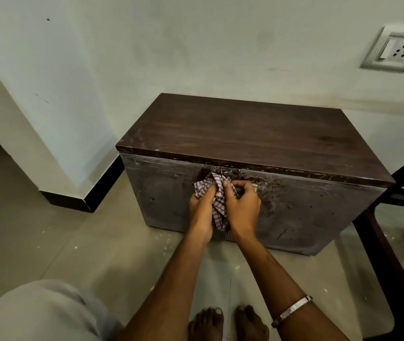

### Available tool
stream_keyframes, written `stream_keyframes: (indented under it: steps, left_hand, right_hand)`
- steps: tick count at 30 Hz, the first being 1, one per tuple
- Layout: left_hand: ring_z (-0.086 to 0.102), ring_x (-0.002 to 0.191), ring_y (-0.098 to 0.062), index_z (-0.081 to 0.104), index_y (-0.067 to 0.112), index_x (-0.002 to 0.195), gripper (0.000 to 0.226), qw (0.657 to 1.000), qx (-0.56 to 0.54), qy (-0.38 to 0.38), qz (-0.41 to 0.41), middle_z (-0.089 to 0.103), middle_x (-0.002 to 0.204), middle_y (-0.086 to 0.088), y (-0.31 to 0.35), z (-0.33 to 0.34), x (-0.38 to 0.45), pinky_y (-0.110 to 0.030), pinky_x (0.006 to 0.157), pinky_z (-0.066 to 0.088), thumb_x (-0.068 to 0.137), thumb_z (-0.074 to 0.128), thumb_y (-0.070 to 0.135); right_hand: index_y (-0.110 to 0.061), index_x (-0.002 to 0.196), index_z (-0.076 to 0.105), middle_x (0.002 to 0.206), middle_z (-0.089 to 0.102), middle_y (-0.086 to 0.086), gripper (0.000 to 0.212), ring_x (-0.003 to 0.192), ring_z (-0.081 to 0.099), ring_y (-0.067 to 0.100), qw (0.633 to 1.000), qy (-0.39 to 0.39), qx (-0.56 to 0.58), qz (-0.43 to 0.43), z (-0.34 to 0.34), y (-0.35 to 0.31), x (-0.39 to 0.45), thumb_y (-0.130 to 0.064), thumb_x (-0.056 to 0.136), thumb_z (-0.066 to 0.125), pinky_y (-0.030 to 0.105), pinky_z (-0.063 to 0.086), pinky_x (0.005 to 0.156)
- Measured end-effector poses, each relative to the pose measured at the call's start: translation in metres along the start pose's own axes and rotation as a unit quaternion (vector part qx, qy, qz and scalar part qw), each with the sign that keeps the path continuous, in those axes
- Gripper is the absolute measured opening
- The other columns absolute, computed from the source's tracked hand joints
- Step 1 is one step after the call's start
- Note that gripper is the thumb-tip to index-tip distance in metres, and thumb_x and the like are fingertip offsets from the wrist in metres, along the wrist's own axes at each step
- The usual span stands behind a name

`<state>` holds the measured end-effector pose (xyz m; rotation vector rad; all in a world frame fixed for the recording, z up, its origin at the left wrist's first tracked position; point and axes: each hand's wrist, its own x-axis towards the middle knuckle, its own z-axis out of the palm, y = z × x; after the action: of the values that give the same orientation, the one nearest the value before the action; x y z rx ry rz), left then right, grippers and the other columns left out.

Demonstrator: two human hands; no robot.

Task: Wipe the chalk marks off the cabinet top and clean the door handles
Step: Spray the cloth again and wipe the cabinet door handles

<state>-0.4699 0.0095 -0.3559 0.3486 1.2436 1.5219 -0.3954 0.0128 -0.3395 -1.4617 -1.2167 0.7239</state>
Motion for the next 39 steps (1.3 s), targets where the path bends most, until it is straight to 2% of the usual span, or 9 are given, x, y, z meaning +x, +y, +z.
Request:
stream_keyframes:
  steps: [3,7,12,15,20,24,27,30,39]
  left_hand:
    - [0.071,0.089,-0.024,0.067,0.011,0.109,0.028,1.0,-0.009,0.011,-0.027,0.073,0.099,-0.01,0.006,0.004,0.001,-0.033,0.069,0.059,0.085,0.068,0.025]
    - [0.071,0.086,-0.024,0.067,0.016,0.098,0.019,0.998,-0.014,0.023,-0.048,0.073,0.094,-0.009,0.011,0.001,0.003,-0.036,0.071,0.059,0.084,0.069,0.029]
    - [0.071,0.09,-0.025,0.065,0.013,0.114,0.037,0.999,0.009,-0.004,-0.044,0.073,0.102,-0.009,0.009,0.001,0.004,-0.04,0.076,0.059,0.083,0.069,0.032]
    - [0.071,0.091,-0.024,0.067,0.014,0.115,0.037,0.999,0.025,-0.017,-0.044,0.074,0.101,-0.009,0.01,-0.001,0.004,-0.039,0.077,0.059,0.084,0.068,0.034]
    - [0.07,0.087,-0.021,0.066,0.01,0.115,0.033,0.997,0.017,-0.034,-0.069,0.073,0.103,-0.011,0.01,-0.007,0.003,-0.028,0.061,0.055,0.091,0.059,0.031]
    - [0.07,0.086,-0.021,0.064,0.007,0.118,0.035,0.996,0.03,-0.021,-0.087,0.072,0.105,-0.014,-0.001,-0.015,0.003,-0.025,0.052,0.054,0.094,0.053,0.03]
    - [0.07,0.087,-0.025,0.065,0.007,0.116,0.033,0.996,0.043,-0.014,-0.08,0.072,0.102,-0.014,-0.002,-0.015,0.006,-0.029,0.058,0.055,0.093,0.054,0.028]
    - [0.07,0.088,-0.027,0.065,0.006,0.115,0.031,0.995,0.05,-0.01,-0.08,0.072,0.102,-0.015,-0.003,-0.017,0.006,-0.032,0.064,0.055,0.093,0.053,0.025]
    - [0.07,0.086,-0.031,0.062,0.004,0.117,0.032,0.993,0.072,0.017,-0.089,0.071,0.099,-0.017,-0.013,-0.021,0.011,-0.033,0.061,0.054,0.092,0.054,0.022]
  right_hand:
    - [-0.011,0.102,0.064,0.095,0.065,-0.001,0.02,0.085,0.061,0.009,1.0,0.02,0.001,0.023,0.008,-0.003,0.006,-0.027,0.09,0.068,0.006,0.039,0.058]
    - [-0.013,0.099,0.063,0.09,0.063,-0.004,0.018,0.074,0.053,-0.001,0.999,0.006,-0.013,0.034,0.015,-0.005,0.007,-0.028,0.091,0.066,0.008,0.035,0.055]
    - [-0.014,0.097,0.065,0.094,0.066,0.0,0.016,0.086,0.062,0.011,0.999,0.028,0.014,0.022,0.014,0.002,0.005,-0.028,0.09,0.067,0.009,0.041,0.064]
    - [-0.015,0.099,0.063,0.095,0.066,0.0,0.016,0.087,0.063,0.012,0.999,0.034,0.015,0.02,0.017,0.003,0.003,-0.028,0.092,0.065,0.015,0.044,0.066]
    - [-0.017,0.099,0.058,0.095,0.065,-0.001,0.012,0.085,0.062,0.011,1.0,0.011,-0.001,0.012,0.016,0.007,-0.001,-0.029,0.095,0.06,0.01,0.041,0.061]
    - [-0.02,0.1,0.055,0.099,0.065,0.001,0.01,0.091,0.062,0.013,1.0,-0.013,-0.01,0.014,0.019,0.024,-0.01,-0.029,0.097,0.056,0.012,0.044,0.066]
    - [-0.02,0.101,0.054,0.1,0.064,0.0,0.01,0.093,0.061,0.014,1.0,-0.013,-0.006,0.008,0.021,0.026,-0.011,-0.029,0.097,0.054,0.017,0.046,0.07]
    - [-0.022,0.1,0.052,0.099,0.062,-0.001,0.005,0.093,0.06,0.012,1.0,-0.023,0.003,0.006,0.019,0.028,-0.015,-0.027,0.098,0.053,0.011,0.043,0.069]
    - [-0.021,0.102,0.048,0.101,0.058,0.0,0.002,0.09,0.055,0.008,0.998,-0.055,-0.017,0.016,0.018,0.034,-0.019,-0.02,0.101,0.048,0.008,0.041,0.066]
